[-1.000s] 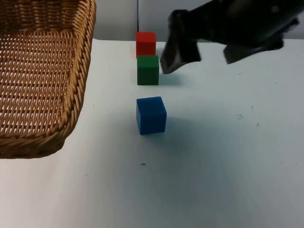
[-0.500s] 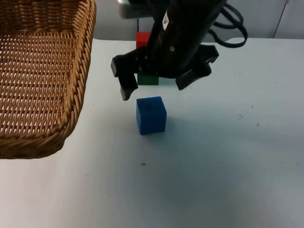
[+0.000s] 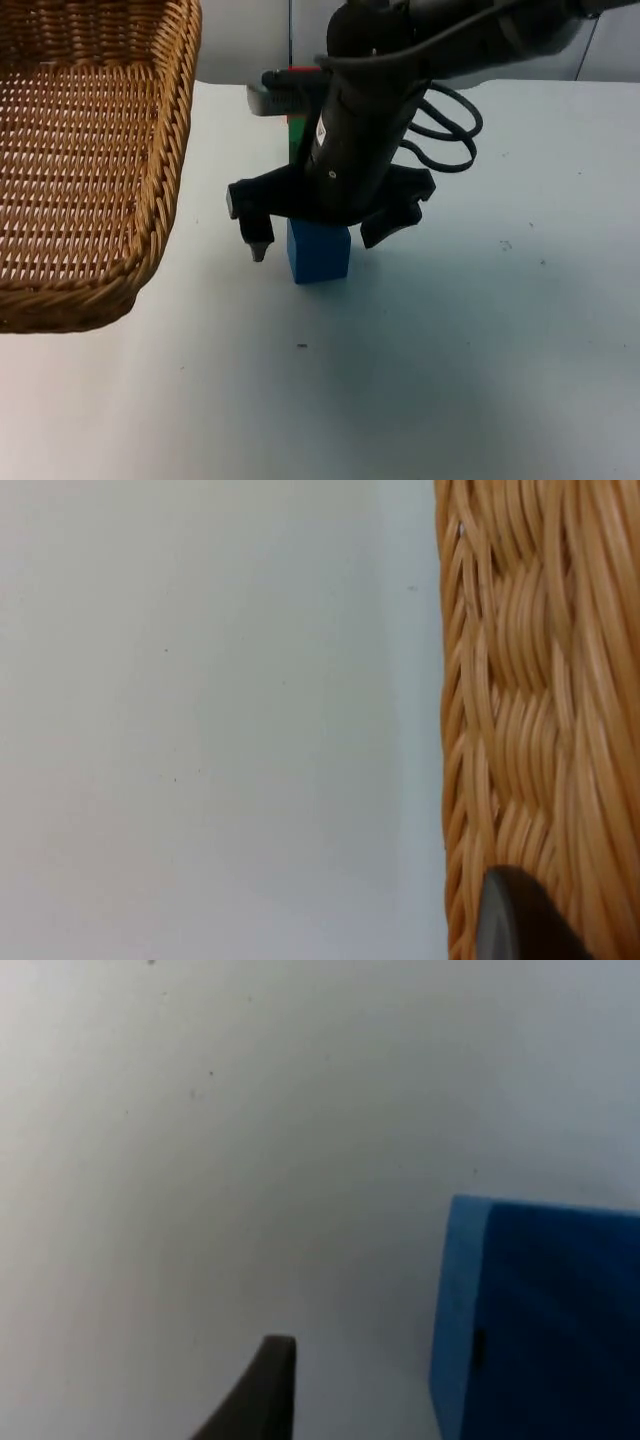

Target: Pick up the basket with the left hand and place the blue cube into the basket with the right hand.

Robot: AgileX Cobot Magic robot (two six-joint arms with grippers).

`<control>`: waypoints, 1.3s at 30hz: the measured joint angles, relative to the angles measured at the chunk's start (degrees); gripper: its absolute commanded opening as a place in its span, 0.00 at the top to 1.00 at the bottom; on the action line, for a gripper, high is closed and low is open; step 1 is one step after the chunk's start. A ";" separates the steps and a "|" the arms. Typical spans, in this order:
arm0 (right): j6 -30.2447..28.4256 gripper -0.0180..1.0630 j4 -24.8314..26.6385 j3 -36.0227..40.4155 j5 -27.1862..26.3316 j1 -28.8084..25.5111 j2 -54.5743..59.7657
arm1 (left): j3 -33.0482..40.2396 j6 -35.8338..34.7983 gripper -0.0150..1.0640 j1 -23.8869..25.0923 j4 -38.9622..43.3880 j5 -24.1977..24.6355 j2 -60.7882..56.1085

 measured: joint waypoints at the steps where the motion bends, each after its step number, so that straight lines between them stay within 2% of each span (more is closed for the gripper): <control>1: 0.74 0.04 -0.93 0.00 -0.67 0.00 0.54 | 0.00 0.00 0.99 0.00 -0.10 0.00 0.00; 5: 2.48 0.09 -2.10 0.00 -1.18 -0.47 1.04 | 0.00 0.00 0.99 0.00 -0.34 0.00 0.00; 6: 2.78 0.12 -2.10 -0.05 -1.18 -0.71 1.32 | 0.00 0.00 0.99 0.00 -0.47 0.00 0.00; 8: 2.91 0.29 -2.24 -0.05 -1.31 -1.01 1.55 | 0.00 0.00 0.99 0.00 -0.58 0.00 0.00; 9: 3.03 0.29 -2.33 -0.05 -1.31 -1.25 1.65 | 0.00 0.00 0.99 0.00 -0.58 0.00 0.00; 13: 3.24 0.61 -2.49 -0.05 -1.68 -1.39 2.14 | 0.00 0.00 0.99 0.00 -0.58 0.00 0.00; 14: 3.23 0.61 -2.49 -0.05 -1.82 -1.39 2.14 | 0.00 0.00 0.99 0.00 -0.58 0.00 0.00; 15: 3.23 0.77 -2.92 -0.05 -1.92 -1.39 2.14 | 0.00 0.00 0.99 0.00 -0.58 0.00 0.00; 17: 3.25 0.99 -3.24 -0.05 -2.02 -1.39 2.14 | 0.00 0.00 0.99 0.00 -0.69 0.00 0.00; 27: 3.35 0.99 -4.26 -0.05 -0.64 -1.39 0.40 | 0.00 0.10 0.99 0.00 -0.69 0.00 0.00; 33: 2.81 0.99 -6.34 -0.05 0.01 -1.39 -8.44 | 0.00 0.10 0.99 0.00 -0.59 -0.23 0.00; 39: -2.60 0.99 -5.81 -0.05 -0.60 -1.39 -21.35 | 0.00 0.10 0.99 0.00 -0.59 -0.42 1.55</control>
